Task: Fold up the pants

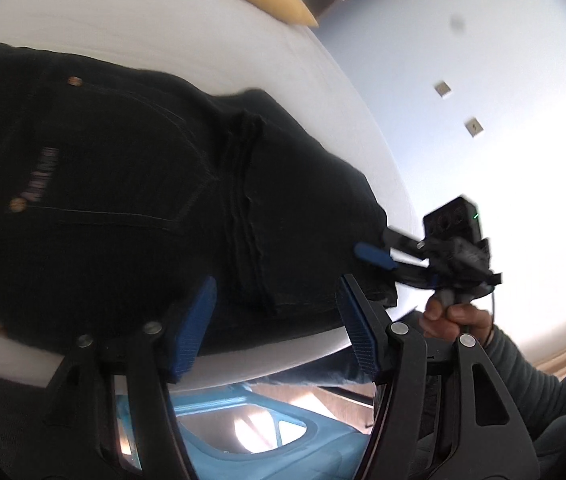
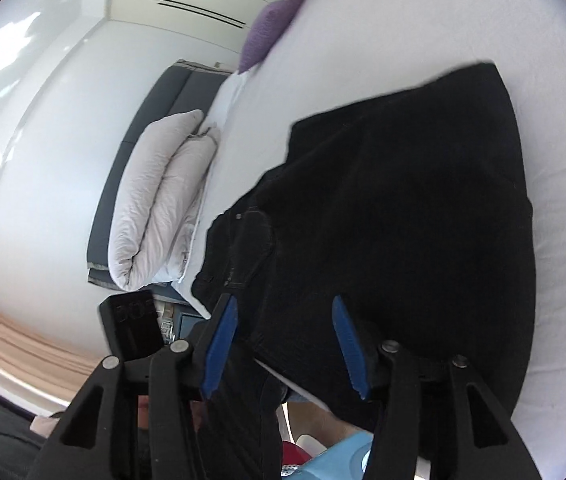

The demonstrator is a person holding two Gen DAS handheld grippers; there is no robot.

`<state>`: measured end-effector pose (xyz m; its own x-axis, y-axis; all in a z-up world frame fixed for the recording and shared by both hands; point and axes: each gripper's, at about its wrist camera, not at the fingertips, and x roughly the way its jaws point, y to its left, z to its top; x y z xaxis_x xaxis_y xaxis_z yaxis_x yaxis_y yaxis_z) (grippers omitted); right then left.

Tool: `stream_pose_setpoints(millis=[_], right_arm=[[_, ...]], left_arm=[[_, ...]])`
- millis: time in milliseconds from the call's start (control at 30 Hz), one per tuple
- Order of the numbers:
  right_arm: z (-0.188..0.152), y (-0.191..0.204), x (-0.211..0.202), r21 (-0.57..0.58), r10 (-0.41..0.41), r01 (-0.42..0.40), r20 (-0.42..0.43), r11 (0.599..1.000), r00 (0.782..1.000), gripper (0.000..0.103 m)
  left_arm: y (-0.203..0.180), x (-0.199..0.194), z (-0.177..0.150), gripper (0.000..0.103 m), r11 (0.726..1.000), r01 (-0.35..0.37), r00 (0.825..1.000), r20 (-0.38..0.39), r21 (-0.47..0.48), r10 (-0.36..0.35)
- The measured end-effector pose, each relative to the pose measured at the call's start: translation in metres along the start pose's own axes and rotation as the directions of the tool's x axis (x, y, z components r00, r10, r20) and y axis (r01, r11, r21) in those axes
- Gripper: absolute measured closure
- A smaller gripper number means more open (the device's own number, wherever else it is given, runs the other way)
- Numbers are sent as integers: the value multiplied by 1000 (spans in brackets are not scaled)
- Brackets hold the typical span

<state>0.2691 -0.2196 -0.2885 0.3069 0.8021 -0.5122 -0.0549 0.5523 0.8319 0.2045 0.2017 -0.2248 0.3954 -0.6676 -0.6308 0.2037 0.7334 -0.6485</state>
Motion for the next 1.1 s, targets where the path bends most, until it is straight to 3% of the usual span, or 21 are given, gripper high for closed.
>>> stream_pose_setpoints(millis=[33,67,133,167,233,333,467,567,700,833,933,1000,1100], right_arm=[[-3,-6,0,7,-46,46,7,999,999,83],[-4,-9,-2,27,-63,62,9,998,998,98],[-10,-6,-13,49,-62,62,5,997,998,93],[-11,1,-19,37,-71,71,15,997,997,76],[-12,20,-29,5,-11,10,48,1000,999,53],[-1,45,-26,-29,98,-96,84,995,992,51],[8,57,6,-19,150,-149,65,989,987,51],[11,58,27,4,149,-149,37,989,988,51],[5,59,38,19,163,-164,18,986,986,51],[4,57,33,18,183,-183,34,983,983,51],[8,55,28,13,188,-189,45,982,981,51],[10,52,30,16,181,-182,42,983,983,51],[12,47,37,29,179,-180,38,983,983,51]], left_arm=[[14,-19,0,43,999,-21,999,41,-38,22],[28,-36,-1,42,996,-42,996,76,-78,48],[66,-79,-4,39,982,-87,981,156,-166,113],[82,-97,-4,35,972,-105,971,189,-208,145],[113,-127,-7,32,949,-134,948,242,-285,207],[159,-153,-7,32,920,-129,928,281,-370,243],[202,-150,1,32,894,-74,948,247,-441,201],[231,-139,8,32,902,-89,959,208,-422,192],[227,-98,6,32,900,-17,961,241,-435,134],[237,-58,29,32,869,69,953,291,-489,89],[236,-44,35,34,861,75,951,296,-503,90],[238,-39,39,38,863,62,950,295,-502,103],[243,-32,45,69,846,51,949,289,-530,123]])
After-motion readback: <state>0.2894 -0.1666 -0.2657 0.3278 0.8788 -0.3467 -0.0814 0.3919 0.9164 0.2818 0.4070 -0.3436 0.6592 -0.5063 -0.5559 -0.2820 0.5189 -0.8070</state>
